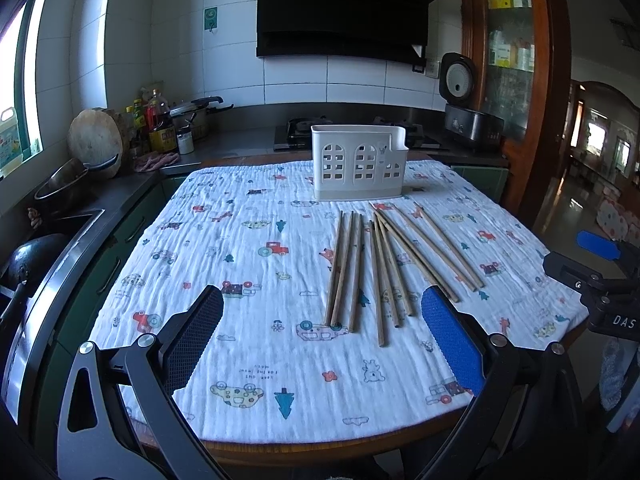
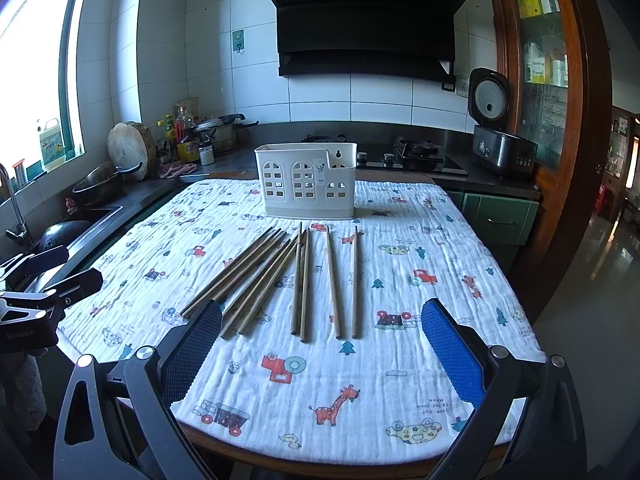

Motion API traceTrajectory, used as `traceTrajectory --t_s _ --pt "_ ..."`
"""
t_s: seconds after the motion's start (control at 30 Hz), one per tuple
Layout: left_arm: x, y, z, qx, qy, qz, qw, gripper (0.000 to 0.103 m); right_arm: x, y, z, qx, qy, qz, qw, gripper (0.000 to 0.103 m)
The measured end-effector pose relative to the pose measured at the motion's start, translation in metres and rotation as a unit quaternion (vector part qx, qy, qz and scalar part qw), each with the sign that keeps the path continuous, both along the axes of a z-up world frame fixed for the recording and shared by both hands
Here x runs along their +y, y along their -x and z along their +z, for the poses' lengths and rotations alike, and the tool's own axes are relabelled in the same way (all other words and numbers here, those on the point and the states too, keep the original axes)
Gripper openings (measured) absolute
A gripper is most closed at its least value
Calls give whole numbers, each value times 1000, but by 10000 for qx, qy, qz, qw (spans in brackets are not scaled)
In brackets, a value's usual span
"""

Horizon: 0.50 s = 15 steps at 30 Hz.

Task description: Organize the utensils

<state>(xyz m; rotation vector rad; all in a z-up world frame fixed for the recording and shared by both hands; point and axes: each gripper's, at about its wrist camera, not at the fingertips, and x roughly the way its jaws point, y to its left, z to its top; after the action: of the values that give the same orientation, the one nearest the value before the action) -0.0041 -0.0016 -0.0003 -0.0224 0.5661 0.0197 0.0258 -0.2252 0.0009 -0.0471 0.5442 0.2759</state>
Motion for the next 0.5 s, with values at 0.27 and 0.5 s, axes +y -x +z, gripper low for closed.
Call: traceTrajectory --t_s 0.27,0.5 --pt "-1 0 1 -16 -16 -21 10000 98 1 0 0 2 10 8 10000 97" --pt "-2 -1 0 2 -35 -31 10000 98 2 0 0 4 19 19 10000 97"
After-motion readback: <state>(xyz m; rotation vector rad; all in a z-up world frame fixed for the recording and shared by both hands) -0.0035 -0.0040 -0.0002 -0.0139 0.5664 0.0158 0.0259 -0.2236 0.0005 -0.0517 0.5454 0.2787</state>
